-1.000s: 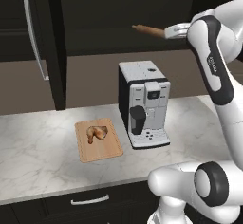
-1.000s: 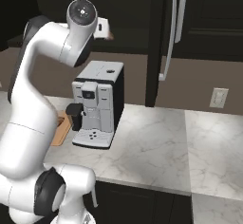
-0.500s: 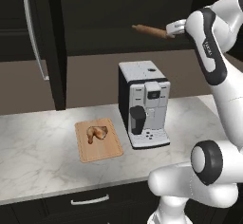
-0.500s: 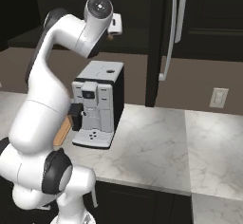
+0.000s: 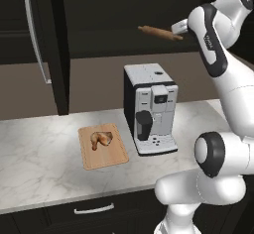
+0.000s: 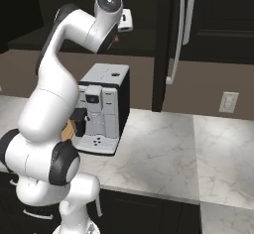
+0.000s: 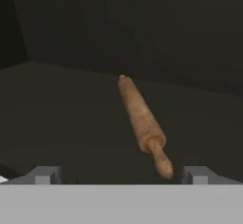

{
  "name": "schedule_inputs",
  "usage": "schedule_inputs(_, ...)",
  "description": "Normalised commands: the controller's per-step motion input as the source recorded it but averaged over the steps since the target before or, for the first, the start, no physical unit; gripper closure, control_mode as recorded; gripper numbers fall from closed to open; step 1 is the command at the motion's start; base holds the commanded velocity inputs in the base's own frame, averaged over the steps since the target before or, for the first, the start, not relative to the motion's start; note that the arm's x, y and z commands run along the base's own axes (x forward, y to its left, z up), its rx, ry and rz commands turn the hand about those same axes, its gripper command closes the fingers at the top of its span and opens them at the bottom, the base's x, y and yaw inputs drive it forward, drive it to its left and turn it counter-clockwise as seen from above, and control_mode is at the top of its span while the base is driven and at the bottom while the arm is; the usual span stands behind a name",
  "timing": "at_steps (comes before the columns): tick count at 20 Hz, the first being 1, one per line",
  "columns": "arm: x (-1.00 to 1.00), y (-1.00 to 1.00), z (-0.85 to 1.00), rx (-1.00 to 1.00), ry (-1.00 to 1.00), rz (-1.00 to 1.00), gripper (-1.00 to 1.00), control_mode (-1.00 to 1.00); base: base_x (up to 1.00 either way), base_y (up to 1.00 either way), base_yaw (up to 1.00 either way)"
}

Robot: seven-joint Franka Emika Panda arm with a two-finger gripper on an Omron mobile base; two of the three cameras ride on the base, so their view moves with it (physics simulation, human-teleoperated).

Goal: Open the cabinet, retrieve the rolling pin, and place it next to the meat on the cutting board to prepare for tenderizing.

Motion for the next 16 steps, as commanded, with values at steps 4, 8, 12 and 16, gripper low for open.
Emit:
schedule_inputs(4, 0.18, -0.01, -0.10, -0.05, 0.00, 0.00, -1.00, -1.00, 0.00, 0.00, 0.00)
schedule_inputs(8, 0.09, 0.00, -0.17, -0.03, 0.00, 0.00, -1.00, -1.00, 0.00, 0.00, 0.00)
schedule_inputs(12, 0.08, 0.00, -0.15, -0.01, 0.00, 0.00, -1.00, -1.00, 0.00, 0.00, 0.00)
schedule_inputs(16, 0.23, 0.00, -0.06, -0.01, 0.00, 0.00, -1.00, -1.00, 0.00, 0.00, 0.00)
